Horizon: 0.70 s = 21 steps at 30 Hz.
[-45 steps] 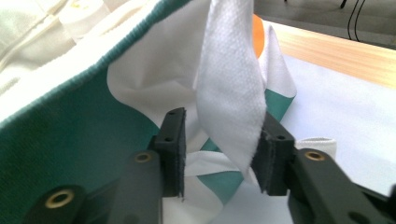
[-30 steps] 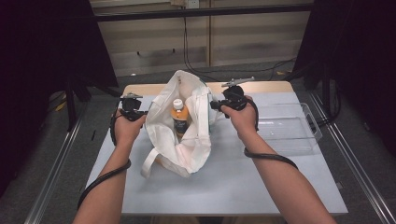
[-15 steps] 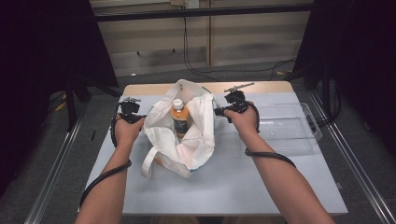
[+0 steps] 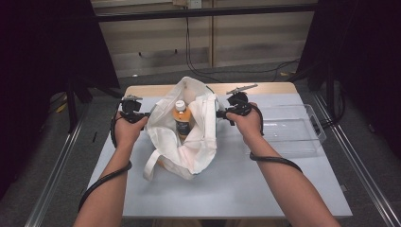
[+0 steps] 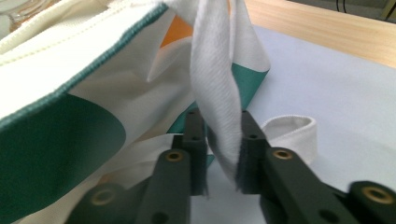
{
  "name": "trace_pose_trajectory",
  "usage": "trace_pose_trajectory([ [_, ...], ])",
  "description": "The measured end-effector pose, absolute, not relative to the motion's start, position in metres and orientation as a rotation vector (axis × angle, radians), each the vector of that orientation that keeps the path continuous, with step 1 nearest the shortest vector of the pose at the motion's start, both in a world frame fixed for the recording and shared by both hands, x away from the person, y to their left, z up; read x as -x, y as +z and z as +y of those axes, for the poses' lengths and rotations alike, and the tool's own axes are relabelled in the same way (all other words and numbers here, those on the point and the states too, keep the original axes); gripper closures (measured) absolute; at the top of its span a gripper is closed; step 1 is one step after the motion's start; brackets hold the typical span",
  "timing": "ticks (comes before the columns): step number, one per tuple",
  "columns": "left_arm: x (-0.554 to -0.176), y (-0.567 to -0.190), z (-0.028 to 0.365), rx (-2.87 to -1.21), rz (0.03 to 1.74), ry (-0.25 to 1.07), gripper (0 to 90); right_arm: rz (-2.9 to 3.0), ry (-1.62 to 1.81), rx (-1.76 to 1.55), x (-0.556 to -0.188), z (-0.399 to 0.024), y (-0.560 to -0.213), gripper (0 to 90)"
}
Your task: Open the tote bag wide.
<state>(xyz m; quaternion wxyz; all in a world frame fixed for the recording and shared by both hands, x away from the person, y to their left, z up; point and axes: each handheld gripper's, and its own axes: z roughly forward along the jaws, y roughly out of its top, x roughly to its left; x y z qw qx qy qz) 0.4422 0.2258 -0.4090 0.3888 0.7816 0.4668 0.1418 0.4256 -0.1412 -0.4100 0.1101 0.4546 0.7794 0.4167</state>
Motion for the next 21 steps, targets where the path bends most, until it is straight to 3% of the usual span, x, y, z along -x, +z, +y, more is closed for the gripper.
trace_pose_trajectory([
  [5, -0.440, -0.405, 0.226, -2.009, 1.171, 0.372, 79.0, 2.258, 1.234, -1.331, -0.423, -0.141, -0.402, 59.9],
  [11, -0.439, -0.405, 0.222, -2.000, 1.167, 0.358, 79.0, 2.227, 1.237, -1.311, -0.421, -0.142, -0.390, 55.0],
  [15, -0.439, -0.401, 0.221, -2.030, 1.142, 0.362, 76.0, 2.221, 1.247, -1.287, -0.421, -0.139, -0.385, 64.1],
  [17, -0.439, -0.398, 0.221, -2.034, 1.134, 0.367, 73.0, 2.217, 1.242, -1.260, -0.420, -0.138, -0.383, 75.0],
  [21, -0.438, -0.389, 0.222, -2.027, 1.102, 0.382, 67.1, 2.223, 1.244, -1.258, -0.420, -0.136, -0.382, 80.7],
])
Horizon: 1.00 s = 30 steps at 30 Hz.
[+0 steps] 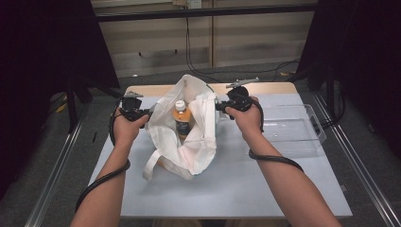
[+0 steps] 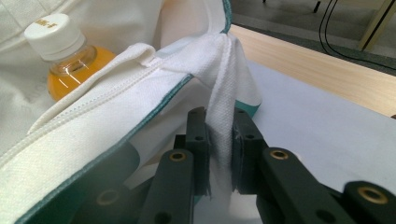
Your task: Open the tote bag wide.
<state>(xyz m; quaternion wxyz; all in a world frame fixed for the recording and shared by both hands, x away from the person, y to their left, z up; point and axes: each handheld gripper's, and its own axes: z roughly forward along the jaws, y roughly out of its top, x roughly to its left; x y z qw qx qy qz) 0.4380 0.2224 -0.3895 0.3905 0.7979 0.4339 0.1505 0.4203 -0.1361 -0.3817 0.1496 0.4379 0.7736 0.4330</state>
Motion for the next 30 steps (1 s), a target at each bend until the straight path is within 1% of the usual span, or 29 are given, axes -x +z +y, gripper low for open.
trace_pose_trajectory([
  [3, -0.437, -0.383, 0.224, -2.038, 1.080, 0.402, 65.8, 2.233, 1.242, -1.251, -0.420, -0.135, -0.381, 82.5],
  [6, -0.436, -0.375, 0.221, -2.008, 1.061, 0.404, 63.2, 2.236, 1.246, -1.251, -0.420, -0.133, -0.381, 82.8],
  [7, -0.435, -0.373, 0.220, -2.008, 1.048, 0.424, 63.3, 2.240, 1.239, -1.249, -0.420, -0.132, -0.381, 82.9],
  [10, -0.434, -0.366, 0.216, -1.986, 1.016, 0.427, 64.3, 2.236, 1.251, -1.255, -0.420, -0.132, -0.380, 82.9],
  [12, -0.433, -0.362, 0.213, -1.984, 0.995, 0.435, 67.4, 2.237, 1.248, -1.258, -0.420, -0.132, -0.380, 83.0],
  [15, -0.434, -0.362, 0.208, -1.990, 0.987, 0.435, 75.5, 2.242, 1.246, -1.257, -0.420, -0.131, -0.381, 83.2],
  [17, -0.434, -0.364, 0.207, -2.003, 0.994, 0.429, 84.1, 2.241, 1.243, -1.263, -0.420, -0.131, -0.382, 83.6],
  [18, -0.435, -0.365, 0.206, -1.996, 1.014, 0.424, 86.9, 2.241, 1.236, -1.264, -0.420, -0.131, -0.382, 83.8],
  [22, -0.439, -0.371, 0.208, -1.989, 1.064, 0.396, 87.8, 2.244, 1.233, -1.282, -0.422, -0.133, -0.385, 84.8],
  [24, -0.441, -0.376, 0.209, -1.949, 1.113, 0.382, 87.9, 2.244, 1.222, -1.307, -0.424, -0.136, -0.387, 85.0],
  [30, -0.450, -0.384, 0.215, -1.947, 1.127, 0.370, 87.9, 2.249, 1.219, -1.353, -0.430, -0.140, -0.396, 85.3],
])
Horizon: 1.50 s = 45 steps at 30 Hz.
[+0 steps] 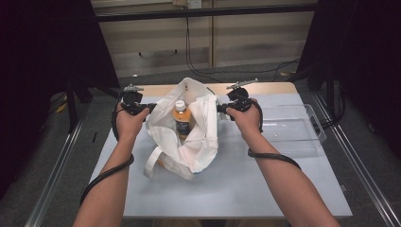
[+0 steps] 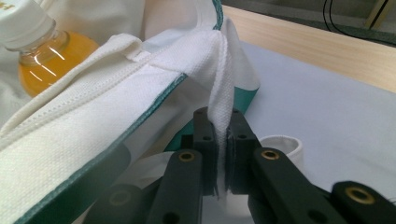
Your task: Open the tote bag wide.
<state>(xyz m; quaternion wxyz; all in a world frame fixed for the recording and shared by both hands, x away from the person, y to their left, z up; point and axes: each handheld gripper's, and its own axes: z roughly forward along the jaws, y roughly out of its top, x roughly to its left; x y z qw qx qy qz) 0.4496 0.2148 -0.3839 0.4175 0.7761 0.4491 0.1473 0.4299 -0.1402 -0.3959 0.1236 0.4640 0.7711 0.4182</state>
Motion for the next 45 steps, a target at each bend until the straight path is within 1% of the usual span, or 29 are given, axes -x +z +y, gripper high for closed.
trace_pose_trajectory([
  [11, -0.461, -0.407, 0.223, -1.955, 1.177, 0.332, 88.0, 2.273, 1.193, -1.394, -0.441, -0.141, -0.410, 85.6],
  [12, -0.462, -0.409, 0.221, -1.930, 1.193, 0.316, 88.0, 2.273, 1.188, -1.401, -0.442, -0.141, -0.411, 85.6],
  [22, -0.465, -0.425, 0.224, -1.949, 1.231, 0.291, 88.0, 2.291, 1.166, -1.423, -0.444, -0.141, -0.419, 85.7],
  [29, -0.463, -0.430, 0.225, -1.983, 1.232, 0.288, 88.0, 2.310, 1.139, -1.421, -0.445, -0.141, -0.420, 85.7],
  [32, -0.462, -0.428, 0.224, -1.960, 1.226, 0.300, 87.7, 2.309, 1.145, -1.415, -0.444, -0.141, -0.419, 85.5],
  [36, -0.458, -0.417, 0.224, -1.944, 1.216, 0.316, 85.2, 2.294, 1.174, -1.402, -0.442, -0.142, -0.415, 84.0],
  [37, -0.457, -0.413, 0.225, -1.967, 1.197, 0.324, 83.8, 2.293, 1.176, -1.401, -0.442, -0.142, -0.415, 82.9],
  [41, -0.452, -0.403, 0.226, -1.948, 1.188, 0.352, 73.3, 2.285, 1.169, -1.373, -0.438, -0.140, -0.411, 80.8],
  [45, -0.445, -0.395, 0.231, -1.967, 1.169, 0.356, 66.5, 2.278, 1.158, -1.362, -0.434, -0.139, -0.407, 73.7],
])
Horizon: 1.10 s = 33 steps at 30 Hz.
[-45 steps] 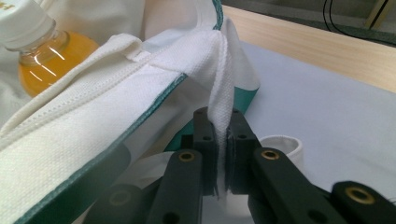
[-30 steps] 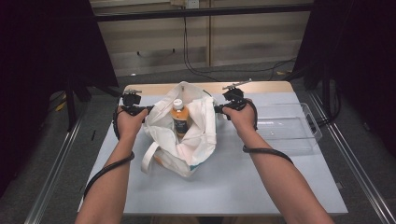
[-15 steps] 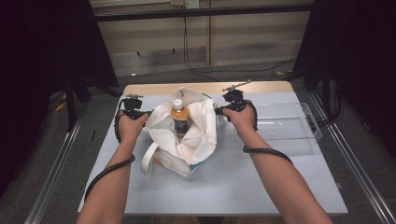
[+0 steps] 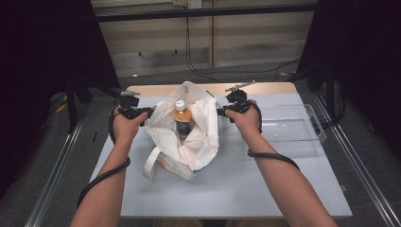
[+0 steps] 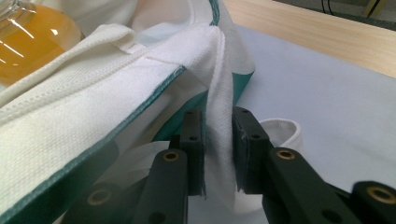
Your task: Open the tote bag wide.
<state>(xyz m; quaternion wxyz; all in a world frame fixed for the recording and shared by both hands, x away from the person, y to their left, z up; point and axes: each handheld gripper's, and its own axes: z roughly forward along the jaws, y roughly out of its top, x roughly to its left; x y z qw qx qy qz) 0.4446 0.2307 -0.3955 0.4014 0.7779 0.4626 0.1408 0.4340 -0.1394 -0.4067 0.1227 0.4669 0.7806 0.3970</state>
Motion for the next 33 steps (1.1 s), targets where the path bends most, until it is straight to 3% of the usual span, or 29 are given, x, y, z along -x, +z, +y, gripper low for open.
trace_pose_trajectory([
  [9, -0.433, -0.389, 0.234, -1.946, 1.179, 0.324, 58.7, 2.262, 1.155, -1.367, -0.422, -0.144, -0.396, 62.3],
  [20, -0.427, -0.374, 0.237, -1.957, 1.163, 0.342, 57.9, 2.246, 1.158, -1.397, -0.414, -0.146, -0.387, 54.5],
  [33, -0.431, -0.363, 0.235, -1.943, 1.170, 0.351, 57.7, 2.249, 1.128, -1.387, -0.418, -0.145, -0.374, 54.5],
])
